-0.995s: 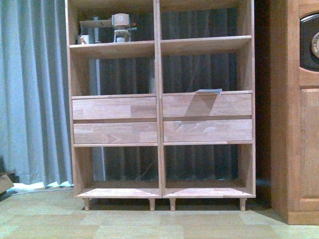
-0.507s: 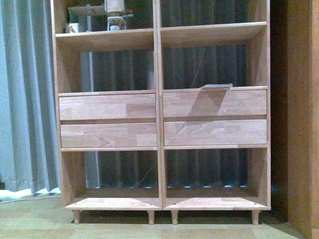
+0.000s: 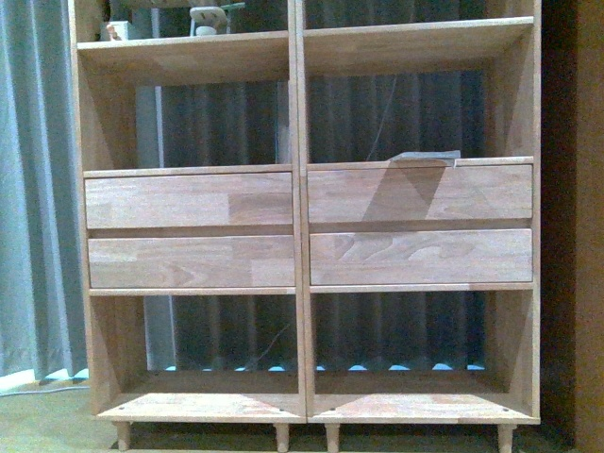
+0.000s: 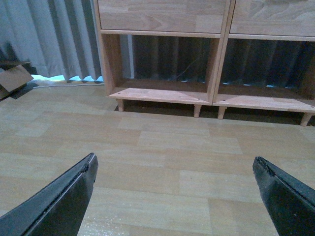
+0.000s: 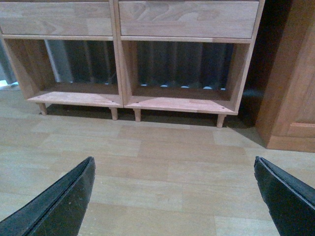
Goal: Organize books on shelf
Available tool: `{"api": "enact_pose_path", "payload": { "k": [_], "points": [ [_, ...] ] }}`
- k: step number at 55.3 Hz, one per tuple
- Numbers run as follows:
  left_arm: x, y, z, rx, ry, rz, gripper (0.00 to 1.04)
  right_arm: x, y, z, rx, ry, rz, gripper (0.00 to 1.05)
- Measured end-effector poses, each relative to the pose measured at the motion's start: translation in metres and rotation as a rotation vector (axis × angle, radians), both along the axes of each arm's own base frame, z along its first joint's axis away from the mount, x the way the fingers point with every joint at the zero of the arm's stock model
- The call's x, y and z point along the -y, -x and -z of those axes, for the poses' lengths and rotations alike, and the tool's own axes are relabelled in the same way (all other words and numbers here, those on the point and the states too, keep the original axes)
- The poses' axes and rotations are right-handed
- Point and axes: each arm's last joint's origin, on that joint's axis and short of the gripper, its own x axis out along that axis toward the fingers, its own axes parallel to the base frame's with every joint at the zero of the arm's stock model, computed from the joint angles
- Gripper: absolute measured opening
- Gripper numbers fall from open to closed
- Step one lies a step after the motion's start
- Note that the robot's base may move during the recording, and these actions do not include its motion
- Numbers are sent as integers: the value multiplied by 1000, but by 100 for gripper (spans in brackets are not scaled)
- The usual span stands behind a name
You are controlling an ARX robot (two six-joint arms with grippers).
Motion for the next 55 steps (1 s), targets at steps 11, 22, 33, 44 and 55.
{"api": "enact_pose_path", "payload": {
  "k": [11, 22, 33, 44, 55],
  "points": [
    [0, 0, 0, 0, 0, 0, 97, 0, 0, 0, 0, 0, 1, 98],
    [0, 0, 0, 0, 0, 0, 97, 0, 0, 0, 0, 0, -1, 98],
    [0, 0, 0, 0, 0, 0, 97, 0, 0, 0, 0, 0, 0, 98],
    [0, 0, 0, 0, 0, 0, 97, 0, 0, 0, 0, 0, 0, 98],
    [0, 0, 0, 0, 0, 0, 97, 0, 0, 0, 0, 0, 0, 98]
  ]
}}
